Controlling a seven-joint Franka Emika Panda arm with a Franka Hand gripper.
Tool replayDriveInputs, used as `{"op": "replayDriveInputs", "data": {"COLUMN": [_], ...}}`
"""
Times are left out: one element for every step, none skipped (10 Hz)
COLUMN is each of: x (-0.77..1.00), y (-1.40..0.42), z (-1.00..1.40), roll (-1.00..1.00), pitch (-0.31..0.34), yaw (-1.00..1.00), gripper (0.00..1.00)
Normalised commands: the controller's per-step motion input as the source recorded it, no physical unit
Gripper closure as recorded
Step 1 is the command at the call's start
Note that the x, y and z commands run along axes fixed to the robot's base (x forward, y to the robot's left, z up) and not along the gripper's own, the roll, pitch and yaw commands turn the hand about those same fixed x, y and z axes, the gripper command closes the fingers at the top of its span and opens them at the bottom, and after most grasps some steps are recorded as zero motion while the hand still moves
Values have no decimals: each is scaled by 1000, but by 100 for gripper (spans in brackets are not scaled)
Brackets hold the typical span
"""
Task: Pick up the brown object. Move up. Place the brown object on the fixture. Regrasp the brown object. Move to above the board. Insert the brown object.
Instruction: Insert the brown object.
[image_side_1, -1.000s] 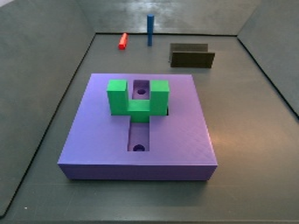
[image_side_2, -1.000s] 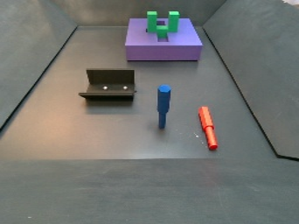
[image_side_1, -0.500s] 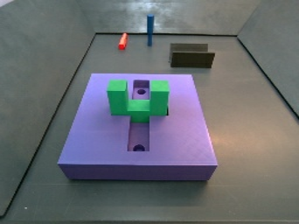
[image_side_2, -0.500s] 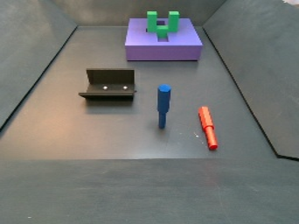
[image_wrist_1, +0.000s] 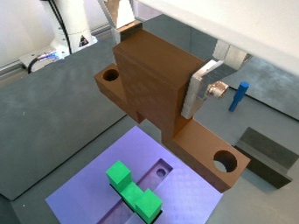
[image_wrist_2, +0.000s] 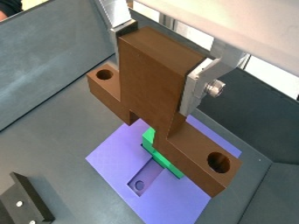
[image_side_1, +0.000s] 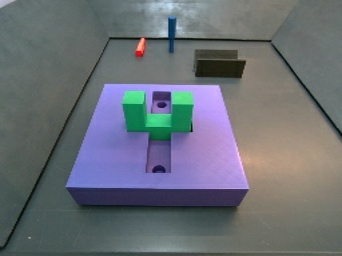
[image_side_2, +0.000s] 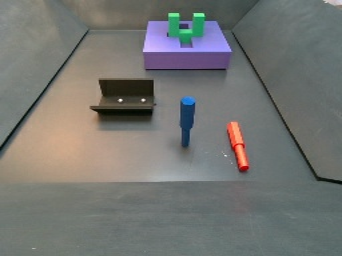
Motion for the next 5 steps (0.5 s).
{"op": "replayDriveInputs", "data": {"x": [0, 0, 0, 54, 71], "y": [-6, -17, -6, 0, -9], "z": [-134, -191, -217, -277, -357], "roll": [0, -27, -183, -269, -304], "pitch": [0, 0, -80, -129, -163], "yaw": [0, -60, -257, -391, -417], "gripper": [100, 100, 100, 100, 100]}}
